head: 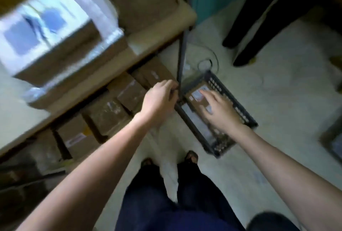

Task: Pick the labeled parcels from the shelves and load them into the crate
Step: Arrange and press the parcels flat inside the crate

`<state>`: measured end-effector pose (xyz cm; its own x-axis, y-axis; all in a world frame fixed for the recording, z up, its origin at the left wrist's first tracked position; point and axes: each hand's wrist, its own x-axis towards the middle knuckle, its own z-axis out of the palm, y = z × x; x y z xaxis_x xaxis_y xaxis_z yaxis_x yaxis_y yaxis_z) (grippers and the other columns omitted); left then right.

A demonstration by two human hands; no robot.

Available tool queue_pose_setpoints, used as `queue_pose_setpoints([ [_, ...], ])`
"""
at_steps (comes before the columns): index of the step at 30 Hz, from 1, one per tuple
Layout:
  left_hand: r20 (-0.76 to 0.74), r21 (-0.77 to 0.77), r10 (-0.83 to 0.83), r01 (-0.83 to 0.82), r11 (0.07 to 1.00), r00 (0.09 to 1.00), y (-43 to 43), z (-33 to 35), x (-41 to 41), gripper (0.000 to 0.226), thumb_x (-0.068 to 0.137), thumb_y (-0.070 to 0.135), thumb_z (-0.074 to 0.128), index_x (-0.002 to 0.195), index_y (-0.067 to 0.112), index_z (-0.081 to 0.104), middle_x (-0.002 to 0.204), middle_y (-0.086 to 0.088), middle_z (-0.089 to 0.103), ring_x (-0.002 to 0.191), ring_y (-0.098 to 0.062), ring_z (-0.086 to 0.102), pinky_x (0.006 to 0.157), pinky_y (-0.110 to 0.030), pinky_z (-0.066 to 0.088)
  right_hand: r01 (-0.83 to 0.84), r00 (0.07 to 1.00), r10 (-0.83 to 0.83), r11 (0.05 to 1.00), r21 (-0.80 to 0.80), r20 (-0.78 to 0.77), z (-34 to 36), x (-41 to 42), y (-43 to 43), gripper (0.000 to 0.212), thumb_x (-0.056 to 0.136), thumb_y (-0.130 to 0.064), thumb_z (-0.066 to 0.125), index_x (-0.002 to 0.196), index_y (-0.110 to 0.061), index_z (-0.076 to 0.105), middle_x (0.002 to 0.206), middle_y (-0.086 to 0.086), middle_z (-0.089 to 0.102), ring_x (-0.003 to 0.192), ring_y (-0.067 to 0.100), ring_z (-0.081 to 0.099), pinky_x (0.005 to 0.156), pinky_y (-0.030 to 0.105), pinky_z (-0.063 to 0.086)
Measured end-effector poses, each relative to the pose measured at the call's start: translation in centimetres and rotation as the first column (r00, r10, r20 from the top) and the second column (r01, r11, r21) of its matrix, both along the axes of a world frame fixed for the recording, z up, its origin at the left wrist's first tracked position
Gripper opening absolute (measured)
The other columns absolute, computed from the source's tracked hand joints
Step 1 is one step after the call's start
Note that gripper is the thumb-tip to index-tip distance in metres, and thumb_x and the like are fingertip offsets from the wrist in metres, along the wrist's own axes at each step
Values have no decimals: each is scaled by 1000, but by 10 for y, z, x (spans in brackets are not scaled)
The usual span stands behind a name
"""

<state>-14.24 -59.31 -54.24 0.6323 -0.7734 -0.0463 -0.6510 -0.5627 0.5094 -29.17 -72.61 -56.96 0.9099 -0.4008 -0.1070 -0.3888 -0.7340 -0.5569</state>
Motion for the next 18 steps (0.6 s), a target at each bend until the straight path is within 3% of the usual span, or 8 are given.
queue_pose_setpoints([
  [4,219,-202,117,-72,977,969,49,83,52,20,87,17,52,103,12,63,102,-10,65,96,-31,59,79,-39,47,-195,959,218,971,-141,179,77,85,33,49,89,-15,55,135,-6,43,127,16,53,109,35,55,91,42,45],
  [6,265,-284,206,-127,950,942,81,111,75,22,86,16,53,104,10,64,104,-11,65,96,-31,59,78,-37,47,-241,923,289,949,-205,254,107,128,61,47,86,-11,56,132,-3,46,122,17,57,104,34,57,91,41,45],
  [9,285,-333,317,-217,918,905,139,126,101,24,85,14,55,107,9,62,110,-11,61,95,-30,60,76,-32,45,-296,878,355,930,-220,321,134,180,106,48,84,-8,55,131,-3,47,123,16,56,113,32,53,97,42,43],
  [11,274,-282,349,-272,920,896,177,122,116,28,86,14,55,113,10,60,120,-10,56,101,-28,58,80,-30,43,-310,882,364,927,-212,301,138,203,134,50,85,-9,54,134,-6,44,125,14,54,117,30,50,97,39,41],
  [13,233,-201,366,-324,925,901,207,114,132,38,86,17,55,124,13,53,134,-11,46,119,-29,47,96,-34,39,-317,902,358,929,-192,243,133,219,156,53,87,-12,53,138,-10,40,130,13,47,120,29,45,97,38,38],
  [15,218,-49,354,-352,935,909,226,106,149,54,88,23,54,139,20,37,149,-12,28,135,-30,28,109,-40,28,-310,928,336,936,-166,162,123,230,174,54,89,-17,52,140,-16,36,140,13,37,127,28,40,102,38,37],
  [18,175,190,316,-347,918,932,241,98,171,70,89,30,51,147,30,12,157,-8,1,141,-31,12,115,-42,18,-259,963,266,957,-128,36,112,245,188,55,89,-21,51,141,-23,33,150,12,19,133,28,31,109,39,29],
])
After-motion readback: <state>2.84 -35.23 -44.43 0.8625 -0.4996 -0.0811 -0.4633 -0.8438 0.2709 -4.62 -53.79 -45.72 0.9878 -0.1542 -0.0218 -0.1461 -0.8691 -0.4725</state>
